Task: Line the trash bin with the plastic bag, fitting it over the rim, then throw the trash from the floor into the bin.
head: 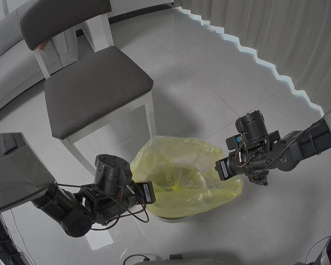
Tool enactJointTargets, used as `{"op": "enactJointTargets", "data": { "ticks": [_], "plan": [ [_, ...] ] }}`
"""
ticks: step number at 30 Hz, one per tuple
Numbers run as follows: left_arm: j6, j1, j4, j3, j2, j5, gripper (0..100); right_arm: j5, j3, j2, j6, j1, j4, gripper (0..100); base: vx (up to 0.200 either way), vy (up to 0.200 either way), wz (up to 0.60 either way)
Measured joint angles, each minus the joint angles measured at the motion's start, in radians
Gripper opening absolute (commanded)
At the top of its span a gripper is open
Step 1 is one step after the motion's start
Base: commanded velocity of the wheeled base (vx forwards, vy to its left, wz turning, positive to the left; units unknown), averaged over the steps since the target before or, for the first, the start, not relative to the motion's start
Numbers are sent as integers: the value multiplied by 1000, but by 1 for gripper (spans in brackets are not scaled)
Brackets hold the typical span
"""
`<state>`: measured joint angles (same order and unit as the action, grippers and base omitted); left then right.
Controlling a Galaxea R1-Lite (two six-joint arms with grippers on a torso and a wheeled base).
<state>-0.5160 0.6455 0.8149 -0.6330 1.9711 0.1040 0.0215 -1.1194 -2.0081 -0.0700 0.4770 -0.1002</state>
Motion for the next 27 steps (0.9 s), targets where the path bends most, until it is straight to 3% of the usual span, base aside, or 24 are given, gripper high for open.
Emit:
{"op": "enactJointTargets", "data": {
  "ticks": [9, 20, 27],
  "plan": [
    [-20, -12, 47, 126, 63, -39, 0, -2, -10, -97, -1, 12, 0, 0, 0, 0, 0],
    [-39, -12, 58, 161, 86, -51, 0, -4, 48, -109, -1, 13, -9, 0, 0, 0, 0],
    [-31, -53, 190, 155, 175, -51, 0, -4, 4, -196, -3, 20, -87, 0, 0, 0, 0]
  ]
}}
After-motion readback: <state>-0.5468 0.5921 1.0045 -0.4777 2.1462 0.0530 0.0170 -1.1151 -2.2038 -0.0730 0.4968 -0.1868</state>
